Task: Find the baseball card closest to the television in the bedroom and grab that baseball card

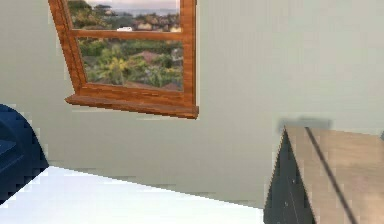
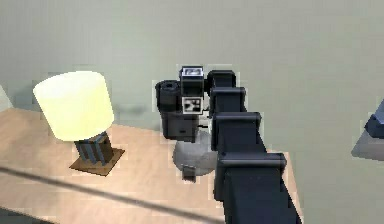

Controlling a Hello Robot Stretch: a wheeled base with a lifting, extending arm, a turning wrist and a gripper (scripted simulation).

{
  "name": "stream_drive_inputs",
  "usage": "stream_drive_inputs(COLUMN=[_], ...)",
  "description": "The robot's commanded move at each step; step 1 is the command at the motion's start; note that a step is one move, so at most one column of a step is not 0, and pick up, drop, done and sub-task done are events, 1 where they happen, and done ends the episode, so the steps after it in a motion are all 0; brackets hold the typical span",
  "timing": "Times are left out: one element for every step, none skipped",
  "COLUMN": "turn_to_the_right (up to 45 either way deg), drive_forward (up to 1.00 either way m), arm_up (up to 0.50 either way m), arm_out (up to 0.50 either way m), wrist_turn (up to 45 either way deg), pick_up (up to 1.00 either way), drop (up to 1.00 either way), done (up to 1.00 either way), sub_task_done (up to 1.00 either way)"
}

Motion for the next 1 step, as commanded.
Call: stream_drive_inputs(turn_to_the_right=[0.0], drive_forward=[0.00], arm_up=[-0.20], arm_out=[0.00], wrist_turn=[0.0], pick_up=[0.00], drop=[0.00], done=[0.00], sub_task_done=[0.00])
